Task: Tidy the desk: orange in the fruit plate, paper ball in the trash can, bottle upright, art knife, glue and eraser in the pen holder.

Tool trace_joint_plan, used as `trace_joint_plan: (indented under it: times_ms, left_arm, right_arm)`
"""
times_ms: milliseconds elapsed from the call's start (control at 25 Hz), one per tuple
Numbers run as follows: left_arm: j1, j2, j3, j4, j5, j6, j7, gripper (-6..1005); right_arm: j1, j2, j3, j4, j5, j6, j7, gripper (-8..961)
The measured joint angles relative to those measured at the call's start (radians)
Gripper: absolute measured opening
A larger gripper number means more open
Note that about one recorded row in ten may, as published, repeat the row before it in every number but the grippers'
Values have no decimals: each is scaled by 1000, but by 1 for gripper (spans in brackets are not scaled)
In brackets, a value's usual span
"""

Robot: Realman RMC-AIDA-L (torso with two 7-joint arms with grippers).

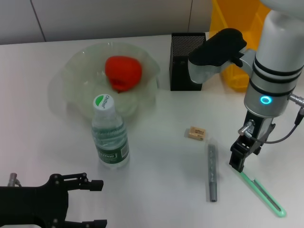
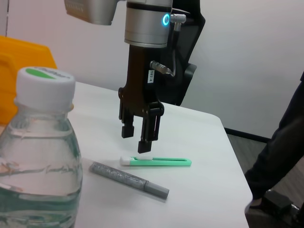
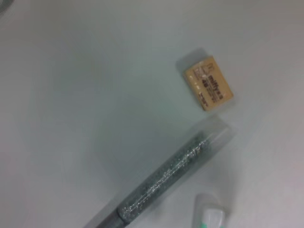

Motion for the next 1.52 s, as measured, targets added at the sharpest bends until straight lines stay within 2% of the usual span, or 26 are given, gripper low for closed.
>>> trace_joint_plan:
  times_ms: [480, 1360, 1520]
  left_arm:
    - [0, -2, -2, -5, 0, -6, 2, 815]
    - [3, -5, -8, -10, 0, -14, 2, 815]
    - [3, -6, -9, -10, 0, -22, 2, 815]
  right_arm:
    - [2, 2, -39, 77, 40, 51, 11, 608]
    - [-2, 1, -66, 107, 41, 101, 11, 600]
    - [-1, 1, -66, 107, 41, 101, 11, 494]
